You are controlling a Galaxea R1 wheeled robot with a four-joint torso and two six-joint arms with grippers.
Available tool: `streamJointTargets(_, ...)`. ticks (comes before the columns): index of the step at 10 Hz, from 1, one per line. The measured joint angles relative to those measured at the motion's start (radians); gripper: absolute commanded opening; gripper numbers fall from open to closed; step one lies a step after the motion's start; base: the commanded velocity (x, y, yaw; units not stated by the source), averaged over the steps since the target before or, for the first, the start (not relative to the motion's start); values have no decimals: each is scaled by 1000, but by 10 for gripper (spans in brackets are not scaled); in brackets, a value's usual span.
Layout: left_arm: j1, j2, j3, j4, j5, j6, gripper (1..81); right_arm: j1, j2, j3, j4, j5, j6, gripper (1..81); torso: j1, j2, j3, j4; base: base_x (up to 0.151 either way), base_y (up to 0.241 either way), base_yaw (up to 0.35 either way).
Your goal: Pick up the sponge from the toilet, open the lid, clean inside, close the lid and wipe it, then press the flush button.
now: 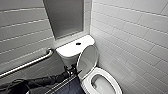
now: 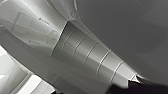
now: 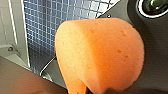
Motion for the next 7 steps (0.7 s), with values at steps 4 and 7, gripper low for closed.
streamJointTargets(4,1,-51,24,30,29,9,811,3,-3,14,0,1,-1,10,0,0,0,0,0,0,0)
streamJointTargets(7,41,-136,91,93,6,24,811,8,-4,16,0,1,-1,10,0,0,0,0,0,0,0)
